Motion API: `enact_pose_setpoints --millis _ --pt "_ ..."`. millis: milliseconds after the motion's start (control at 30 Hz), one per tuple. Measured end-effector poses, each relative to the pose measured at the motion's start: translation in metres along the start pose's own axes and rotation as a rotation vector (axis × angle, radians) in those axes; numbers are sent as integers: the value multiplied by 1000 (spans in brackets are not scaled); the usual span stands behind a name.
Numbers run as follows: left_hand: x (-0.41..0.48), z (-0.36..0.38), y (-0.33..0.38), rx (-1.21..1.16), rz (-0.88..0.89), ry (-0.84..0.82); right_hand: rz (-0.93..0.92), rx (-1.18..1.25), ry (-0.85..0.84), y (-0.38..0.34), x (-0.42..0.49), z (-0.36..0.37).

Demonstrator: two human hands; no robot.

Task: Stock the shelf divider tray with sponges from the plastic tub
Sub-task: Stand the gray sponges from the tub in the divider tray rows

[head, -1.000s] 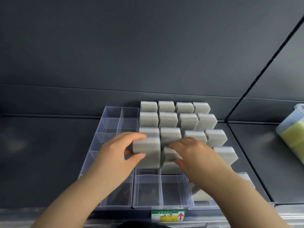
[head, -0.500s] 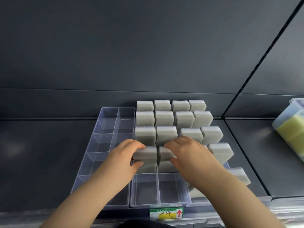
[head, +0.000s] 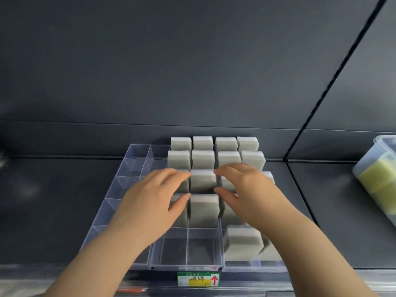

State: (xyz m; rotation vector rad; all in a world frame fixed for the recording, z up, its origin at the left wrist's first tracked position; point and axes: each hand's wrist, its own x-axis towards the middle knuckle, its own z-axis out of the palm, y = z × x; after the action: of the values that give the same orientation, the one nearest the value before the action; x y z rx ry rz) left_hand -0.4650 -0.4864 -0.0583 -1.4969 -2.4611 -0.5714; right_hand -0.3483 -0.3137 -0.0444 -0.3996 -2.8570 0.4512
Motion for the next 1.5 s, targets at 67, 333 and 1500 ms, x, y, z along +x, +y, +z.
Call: enact_pose_setpoints --millis 67,333,1500 --pt "5 -2 8 22 20 59 -2 95 51 8 -3 -4" --pt "-9 -6 35 22 39 94 44 267 185 6 -40 -2" --pt "-34 156 479 -391 537 -240 814 193 492 247 -495 -115"
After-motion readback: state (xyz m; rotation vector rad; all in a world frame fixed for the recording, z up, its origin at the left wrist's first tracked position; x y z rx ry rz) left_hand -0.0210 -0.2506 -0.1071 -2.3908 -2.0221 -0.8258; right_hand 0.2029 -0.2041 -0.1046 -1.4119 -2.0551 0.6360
